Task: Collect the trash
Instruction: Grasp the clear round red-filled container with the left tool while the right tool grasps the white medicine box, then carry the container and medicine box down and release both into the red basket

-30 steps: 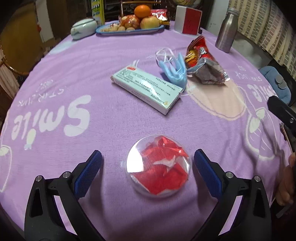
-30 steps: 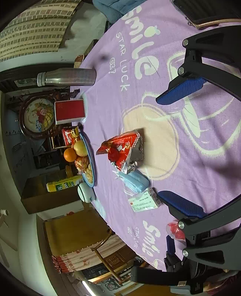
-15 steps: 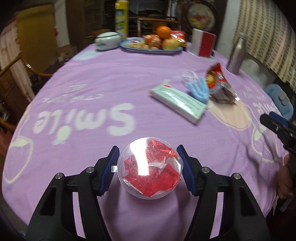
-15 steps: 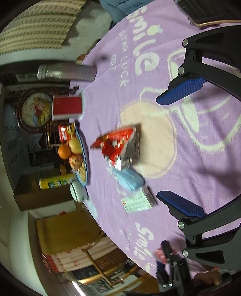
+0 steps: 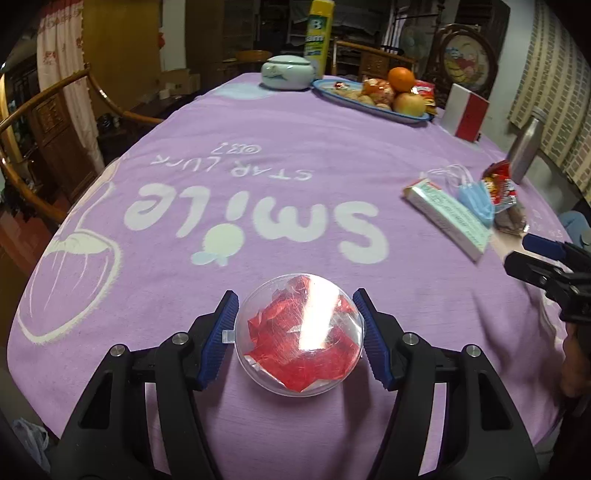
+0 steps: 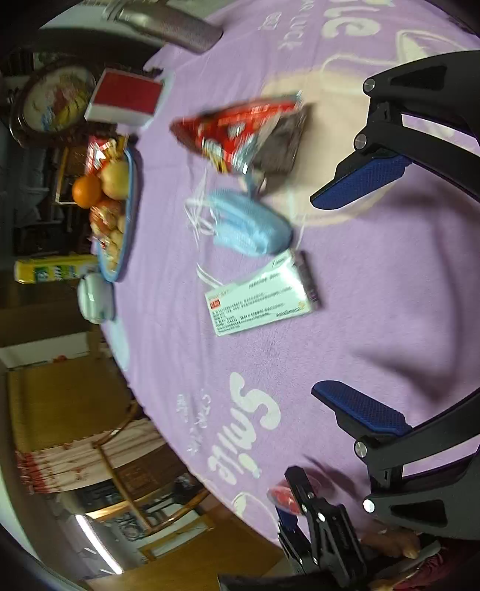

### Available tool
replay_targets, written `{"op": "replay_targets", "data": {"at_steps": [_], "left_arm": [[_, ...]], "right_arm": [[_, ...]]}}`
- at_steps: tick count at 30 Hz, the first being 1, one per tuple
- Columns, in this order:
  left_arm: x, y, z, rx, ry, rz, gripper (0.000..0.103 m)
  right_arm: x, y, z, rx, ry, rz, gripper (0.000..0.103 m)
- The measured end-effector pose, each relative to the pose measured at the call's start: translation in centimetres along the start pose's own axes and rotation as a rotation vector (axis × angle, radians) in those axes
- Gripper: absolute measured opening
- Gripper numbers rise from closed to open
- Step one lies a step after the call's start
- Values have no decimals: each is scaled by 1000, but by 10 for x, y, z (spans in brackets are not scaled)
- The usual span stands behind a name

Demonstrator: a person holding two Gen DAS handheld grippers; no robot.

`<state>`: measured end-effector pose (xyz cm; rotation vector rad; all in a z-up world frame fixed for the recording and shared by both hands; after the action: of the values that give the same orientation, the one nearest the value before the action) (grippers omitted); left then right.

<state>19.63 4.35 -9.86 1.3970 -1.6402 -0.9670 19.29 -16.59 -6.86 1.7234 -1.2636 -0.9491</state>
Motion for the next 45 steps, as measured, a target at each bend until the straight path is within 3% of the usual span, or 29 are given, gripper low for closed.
{"op": "replay_targets", "data": {"at_steps": [4,6,7,9,14,26,30,32,34,45], "left_arm": [[-8,-6,2,-16,18,17,63],[-9,-5,2,-9,21,28,63],[-9,-5,2,-10,21,31,63],[-9,-5,2,-8,25,42,63],[-10,-5,3,-3,36,63,63],[-8,-4,5,2,26,59,63],[-9,-4,6,3,30,63,63],[-9,-4,6,4,32,66,63],[-9,-4,6,6,35,68,63],[-10,-3,7,7,33,61,63]], "right_arm": [[-11,-22,-11,-49,42,32,89],[-20,-27,-9,-75,87,-34,81],[-29,-26,-7,-87,129,-99,80],[-40,-19,-4,-68,183,-135,80],[-39,-13,-10,-6,184,1,80],[-34,-48,-58,-59,169,75,80],[-22,-56,-58,-75,145,94,72],[-22,-57,-58,-77,148,98,62],[-24,-58,-56,-86,154,96,42],[-32,-42,-39,-78,148,49,42]]}}
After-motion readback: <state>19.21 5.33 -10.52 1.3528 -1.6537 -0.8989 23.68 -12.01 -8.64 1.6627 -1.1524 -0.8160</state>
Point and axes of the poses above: each gripper's, at about its wrist camera, not at the fingertips, and y roughly against the way its jaws point, x to its right, z to its underside, the point moved 5 cm from there along -y, roughly the way its jaws point, and after that the axes turned 15 degrees about -x, right-handed, at the moved point
